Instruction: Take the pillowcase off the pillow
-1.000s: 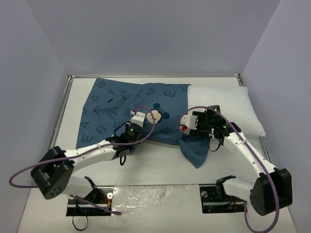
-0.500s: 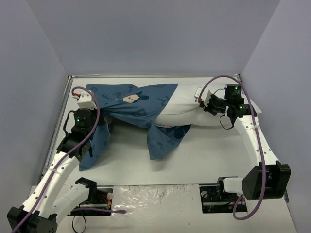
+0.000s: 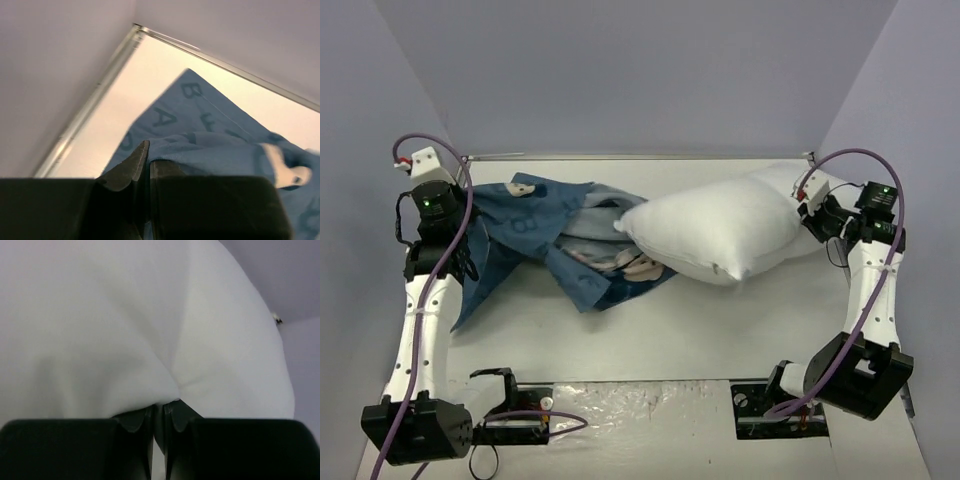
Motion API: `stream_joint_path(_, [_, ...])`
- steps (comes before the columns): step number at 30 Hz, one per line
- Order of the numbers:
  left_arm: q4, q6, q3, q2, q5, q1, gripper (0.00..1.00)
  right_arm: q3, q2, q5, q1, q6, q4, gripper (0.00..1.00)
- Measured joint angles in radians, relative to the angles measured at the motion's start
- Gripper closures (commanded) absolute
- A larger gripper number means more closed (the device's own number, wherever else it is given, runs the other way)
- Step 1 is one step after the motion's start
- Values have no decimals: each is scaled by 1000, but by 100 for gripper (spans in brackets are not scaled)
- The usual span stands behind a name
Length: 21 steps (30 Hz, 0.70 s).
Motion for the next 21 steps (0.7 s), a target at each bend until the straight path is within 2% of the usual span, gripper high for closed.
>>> stream_joint_path(5, [13,19,24,18,-74,52,98,0,25,98,-93,15,1,100])
stream_joint_path(8, [21,18,25,32,-56,51,98,-3,29,106,-92,60,-2,100])
stream_joint_path(12, [46,9,17,55,7,41,98,-3,28,42,-93,95,31,100])
stream_joint_path(17, [94,9,-22,79,119,-94,98,-1,12,-86,-82,32,33,100])
stream_joint_path(21, [120,18,-16,145,206,-210,98,64,13,-177,-70,25,14,100])
